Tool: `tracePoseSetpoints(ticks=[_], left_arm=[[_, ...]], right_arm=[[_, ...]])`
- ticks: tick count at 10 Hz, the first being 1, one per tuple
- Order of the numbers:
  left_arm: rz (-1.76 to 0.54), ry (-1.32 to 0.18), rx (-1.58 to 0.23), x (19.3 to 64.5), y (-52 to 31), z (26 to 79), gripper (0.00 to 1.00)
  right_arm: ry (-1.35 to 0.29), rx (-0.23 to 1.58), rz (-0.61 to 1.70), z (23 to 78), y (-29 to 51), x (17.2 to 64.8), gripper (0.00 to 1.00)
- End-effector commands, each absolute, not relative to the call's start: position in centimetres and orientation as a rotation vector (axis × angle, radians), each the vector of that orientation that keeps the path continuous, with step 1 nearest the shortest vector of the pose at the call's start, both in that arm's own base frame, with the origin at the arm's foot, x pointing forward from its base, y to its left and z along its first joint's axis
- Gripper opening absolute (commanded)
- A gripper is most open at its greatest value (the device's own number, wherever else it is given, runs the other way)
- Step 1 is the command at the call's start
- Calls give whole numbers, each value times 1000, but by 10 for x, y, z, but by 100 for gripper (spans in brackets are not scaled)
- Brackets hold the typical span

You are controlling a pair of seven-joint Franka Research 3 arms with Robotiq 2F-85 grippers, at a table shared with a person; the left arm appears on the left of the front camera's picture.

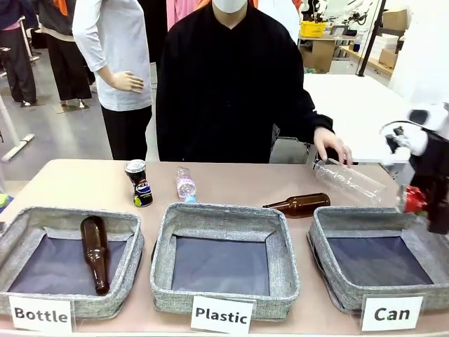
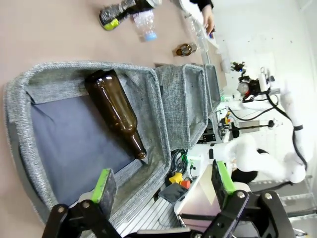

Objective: Sort the can waste into the basket.
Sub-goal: Pick up the can waste from the table and place it in the right Fabric basket.

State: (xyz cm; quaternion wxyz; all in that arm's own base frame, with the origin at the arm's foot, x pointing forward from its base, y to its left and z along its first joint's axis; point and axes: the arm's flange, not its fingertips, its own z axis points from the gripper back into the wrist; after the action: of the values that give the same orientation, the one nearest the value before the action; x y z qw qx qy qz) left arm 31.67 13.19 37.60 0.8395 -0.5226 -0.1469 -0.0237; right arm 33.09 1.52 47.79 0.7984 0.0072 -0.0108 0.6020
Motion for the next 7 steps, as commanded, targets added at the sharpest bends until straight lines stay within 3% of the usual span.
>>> tracePoseSetpoints(ticks=[1, 6, 7], left_arm=[[-56, -300, -1110, 313, 133, 377, 100], [-56, -300, -1110, 313, 133, 377, 100], [-56, -300, -1110, 313, 133, 377, 100]], right_arm=[[-177, 11, 1389, 458, -18, 312, 0], [-239, -84, 1485, 447, -25, 314, 0], [-232, -73, 1489, 448, -26, 316, 7]])
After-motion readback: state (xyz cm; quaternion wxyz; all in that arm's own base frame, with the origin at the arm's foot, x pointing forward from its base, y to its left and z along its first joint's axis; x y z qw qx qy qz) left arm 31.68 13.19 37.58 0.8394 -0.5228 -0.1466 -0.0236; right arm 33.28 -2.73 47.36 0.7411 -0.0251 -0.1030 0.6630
